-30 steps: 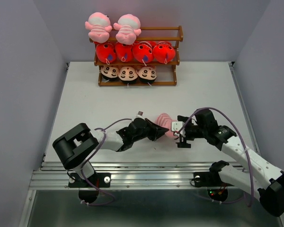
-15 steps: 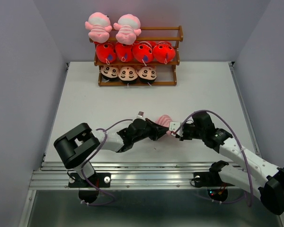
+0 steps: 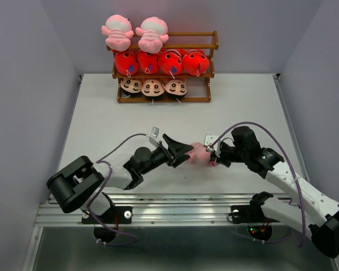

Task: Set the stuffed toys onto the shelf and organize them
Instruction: Pass the stuffed toy from the left arm to the right, then pass the stuffed toy from the right arm to the left

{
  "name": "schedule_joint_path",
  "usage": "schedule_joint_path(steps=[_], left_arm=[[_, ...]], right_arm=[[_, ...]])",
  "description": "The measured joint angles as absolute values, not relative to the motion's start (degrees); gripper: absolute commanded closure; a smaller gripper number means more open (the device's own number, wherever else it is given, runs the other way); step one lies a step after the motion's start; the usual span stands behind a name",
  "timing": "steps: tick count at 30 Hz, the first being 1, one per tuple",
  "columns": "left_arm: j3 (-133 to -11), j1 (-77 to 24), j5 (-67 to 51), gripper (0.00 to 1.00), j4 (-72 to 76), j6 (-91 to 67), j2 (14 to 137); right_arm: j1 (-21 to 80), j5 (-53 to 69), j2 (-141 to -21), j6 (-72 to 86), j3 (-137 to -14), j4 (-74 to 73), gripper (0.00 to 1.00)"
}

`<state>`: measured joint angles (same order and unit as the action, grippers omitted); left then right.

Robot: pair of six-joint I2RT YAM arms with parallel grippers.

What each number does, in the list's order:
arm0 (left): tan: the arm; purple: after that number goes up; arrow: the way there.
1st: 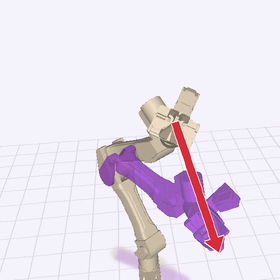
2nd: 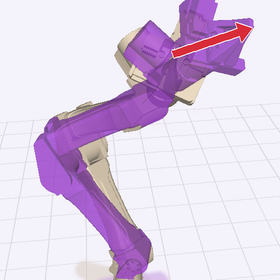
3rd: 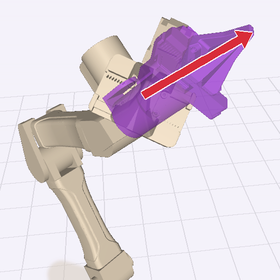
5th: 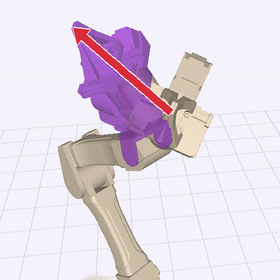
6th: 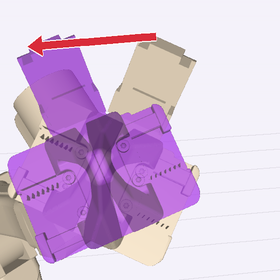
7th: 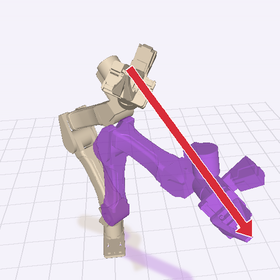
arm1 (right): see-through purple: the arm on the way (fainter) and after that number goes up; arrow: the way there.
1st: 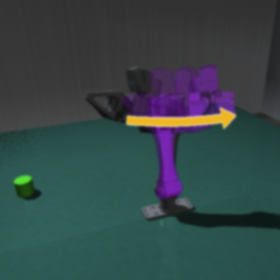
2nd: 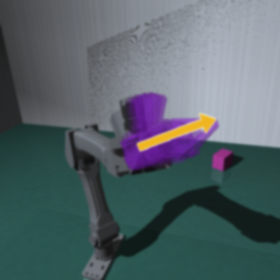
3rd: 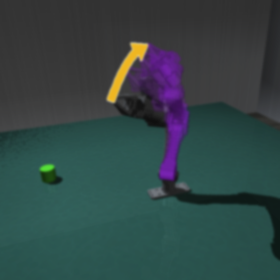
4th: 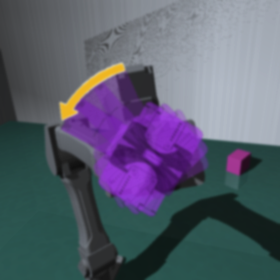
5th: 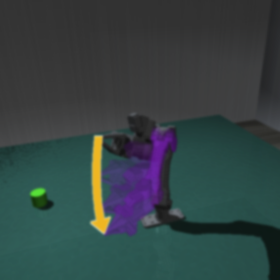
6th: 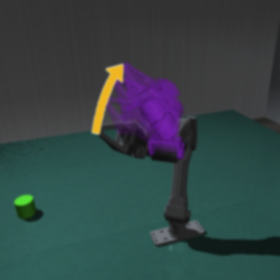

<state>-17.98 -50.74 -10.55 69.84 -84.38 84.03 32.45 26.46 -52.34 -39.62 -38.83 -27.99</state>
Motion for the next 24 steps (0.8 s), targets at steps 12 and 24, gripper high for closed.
schedule_joint_path(steps=[12, 24], left_arm=[[-28.14, -49.43, -2.2, 0.01, 39.7, -39.33, 50.17], [-17.39, -49.43, 1.91, 0.01, 32.93, -15.68, 29.3]], right_arm=[[31.42, 33.95, -55.72, -26.92, -55.77, -37.56, 0.99], [27.51, 49.74, -65.32, -16.88, -74.35, -44.6, 0.99]])
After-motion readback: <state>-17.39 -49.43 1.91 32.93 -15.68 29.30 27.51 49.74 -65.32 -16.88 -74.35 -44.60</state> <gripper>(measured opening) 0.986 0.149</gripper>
